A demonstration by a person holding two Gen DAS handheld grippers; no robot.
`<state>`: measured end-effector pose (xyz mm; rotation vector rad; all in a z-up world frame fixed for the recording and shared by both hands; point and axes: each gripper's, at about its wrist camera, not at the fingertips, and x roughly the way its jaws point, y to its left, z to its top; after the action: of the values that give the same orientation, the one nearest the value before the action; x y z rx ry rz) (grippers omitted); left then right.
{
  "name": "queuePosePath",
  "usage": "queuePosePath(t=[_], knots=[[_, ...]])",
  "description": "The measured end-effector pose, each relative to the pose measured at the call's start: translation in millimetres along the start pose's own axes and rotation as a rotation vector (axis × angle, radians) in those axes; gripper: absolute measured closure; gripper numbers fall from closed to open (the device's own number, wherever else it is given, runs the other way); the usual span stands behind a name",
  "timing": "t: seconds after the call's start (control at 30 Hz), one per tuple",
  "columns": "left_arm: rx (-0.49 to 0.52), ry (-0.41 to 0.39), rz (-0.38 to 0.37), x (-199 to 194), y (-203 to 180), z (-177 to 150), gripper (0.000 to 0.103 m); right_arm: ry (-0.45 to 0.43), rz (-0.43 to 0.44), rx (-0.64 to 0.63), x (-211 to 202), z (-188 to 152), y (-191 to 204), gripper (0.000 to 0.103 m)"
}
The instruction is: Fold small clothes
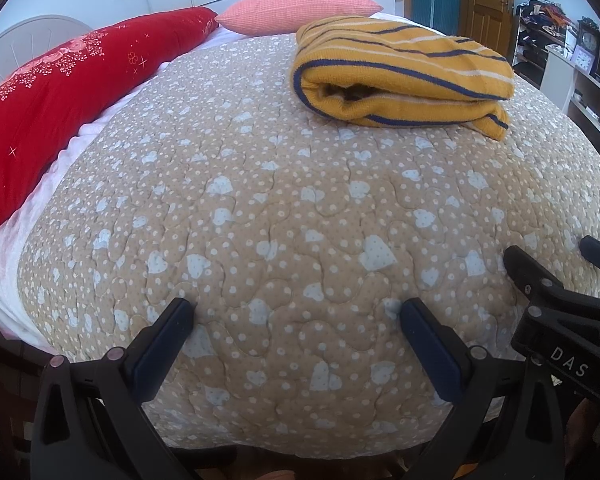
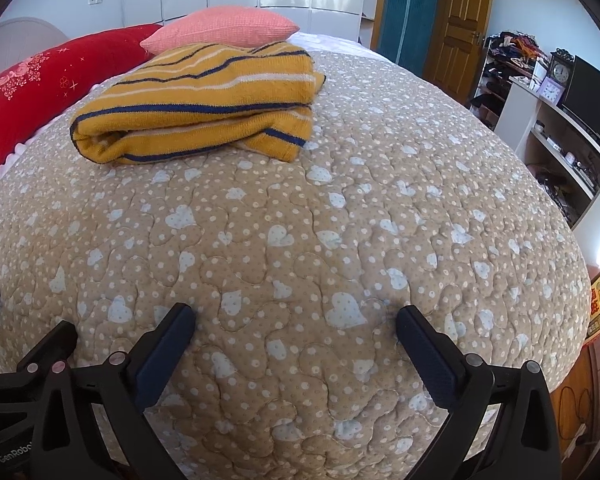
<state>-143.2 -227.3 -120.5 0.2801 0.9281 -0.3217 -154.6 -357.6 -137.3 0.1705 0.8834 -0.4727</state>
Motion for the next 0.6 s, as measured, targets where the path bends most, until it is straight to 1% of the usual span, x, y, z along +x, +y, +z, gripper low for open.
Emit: queuePosePath(t=[0.6], knots=[[-0.002, -0.002, 0.000, 0.1, -0.4, -0.7, 0.000, -0.021, 0.001, 0.006, -2.3, -4.4, 0.5, 0.000]])
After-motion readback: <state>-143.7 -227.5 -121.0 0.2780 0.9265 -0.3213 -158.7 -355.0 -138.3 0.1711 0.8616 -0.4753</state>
